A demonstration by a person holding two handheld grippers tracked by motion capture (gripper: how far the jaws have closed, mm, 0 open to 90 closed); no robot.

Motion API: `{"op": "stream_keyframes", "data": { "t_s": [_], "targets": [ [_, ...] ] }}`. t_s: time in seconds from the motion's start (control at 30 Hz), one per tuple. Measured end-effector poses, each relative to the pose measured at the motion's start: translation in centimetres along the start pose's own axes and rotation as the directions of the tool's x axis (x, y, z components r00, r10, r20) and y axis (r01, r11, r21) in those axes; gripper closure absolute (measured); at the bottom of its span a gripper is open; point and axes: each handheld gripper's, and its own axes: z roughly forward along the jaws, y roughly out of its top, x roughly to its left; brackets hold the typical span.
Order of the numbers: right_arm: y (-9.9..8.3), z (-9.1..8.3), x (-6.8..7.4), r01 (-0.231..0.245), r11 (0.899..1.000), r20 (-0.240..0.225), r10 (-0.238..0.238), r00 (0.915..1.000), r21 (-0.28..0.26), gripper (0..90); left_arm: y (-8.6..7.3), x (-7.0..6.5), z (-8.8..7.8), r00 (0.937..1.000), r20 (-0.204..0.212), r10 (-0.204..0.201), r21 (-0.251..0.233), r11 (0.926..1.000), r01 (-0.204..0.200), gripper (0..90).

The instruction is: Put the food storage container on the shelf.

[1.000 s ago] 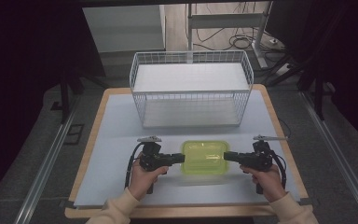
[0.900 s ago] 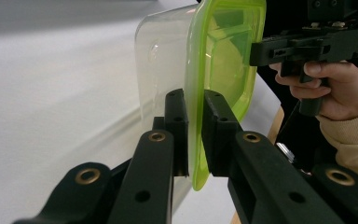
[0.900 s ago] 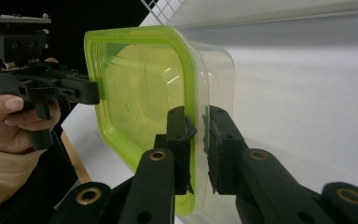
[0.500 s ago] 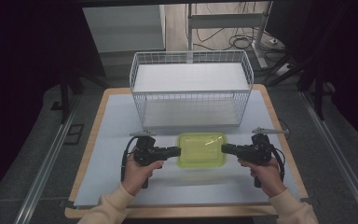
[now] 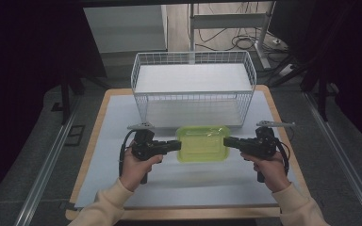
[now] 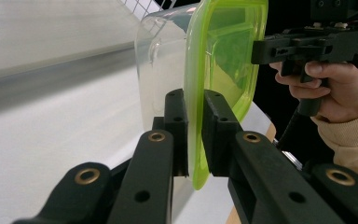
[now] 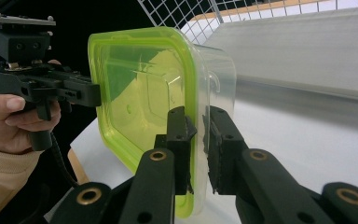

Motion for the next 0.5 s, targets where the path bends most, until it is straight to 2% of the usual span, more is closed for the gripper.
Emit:
{"op": "stream_keyframes", "data": {
  "t_s": [0.2, 0.5],
  "targets": [
    [0.9, 0.1, 0.5, 0.015, 1.000, 0.000, -0.015, 0.9999, -0.004, 80.4, 0.8, -0.2, -0.7, 1.0000, -0.002, 0.006, -0.014, 0.9999, -0.006, 81.9],
    [3.4, -0.1, 2.0, 0.051, 0.999, 0.001, -0.051, 0.9987, -0.018, 80.5, 2.8, -0.6, -2.2, 0.9991, -0.010, 0.040, -0.038, 0.9984, -0.041, 81.9]
  ]
}}
